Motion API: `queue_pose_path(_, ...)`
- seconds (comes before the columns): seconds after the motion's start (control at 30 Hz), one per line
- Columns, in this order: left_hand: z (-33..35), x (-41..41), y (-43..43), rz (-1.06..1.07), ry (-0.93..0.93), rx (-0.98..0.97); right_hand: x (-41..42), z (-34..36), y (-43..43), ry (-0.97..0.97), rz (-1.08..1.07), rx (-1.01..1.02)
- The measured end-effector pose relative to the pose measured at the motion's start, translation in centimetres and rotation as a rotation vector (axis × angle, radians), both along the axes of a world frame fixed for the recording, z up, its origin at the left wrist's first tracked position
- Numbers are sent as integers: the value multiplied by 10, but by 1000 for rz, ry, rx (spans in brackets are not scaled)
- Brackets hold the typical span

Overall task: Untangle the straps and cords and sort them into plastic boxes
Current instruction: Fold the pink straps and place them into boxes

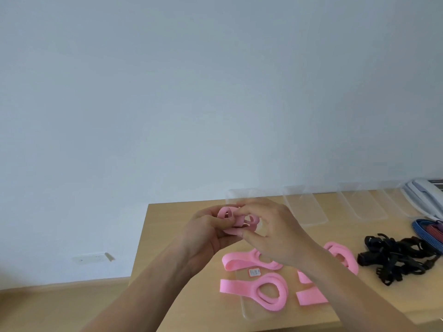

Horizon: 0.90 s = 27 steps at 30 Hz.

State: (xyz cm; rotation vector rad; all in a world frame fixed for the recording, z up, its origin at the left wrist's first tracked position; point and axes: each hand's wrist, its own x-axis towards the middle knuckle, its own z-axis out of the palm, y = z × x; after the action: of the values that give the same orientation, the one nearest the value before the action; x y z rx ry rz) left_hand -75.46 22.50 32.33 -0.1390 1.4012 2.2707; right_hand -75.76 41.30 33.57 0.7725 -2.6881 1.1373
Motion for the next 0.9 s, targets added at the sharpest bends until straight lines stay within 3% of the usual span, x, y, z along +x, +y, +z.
queue_pose_path(0.27,-29,-3,-11,-169,-61,-22,13,-41,-8,-98,-93,18)
queue_pose_path(0.53,-69,-33,-9,-127,-207,-154,-37,-82,10,-189,-56,96)
queue_pose_path(0.73,-115,-83,6,65,-231,-631,-123,-130,25,-204,-126,274)
queue_pose_path(0.9,-144,-117,34,83,-280,-797,-175,-157,14,-69,-36,292)
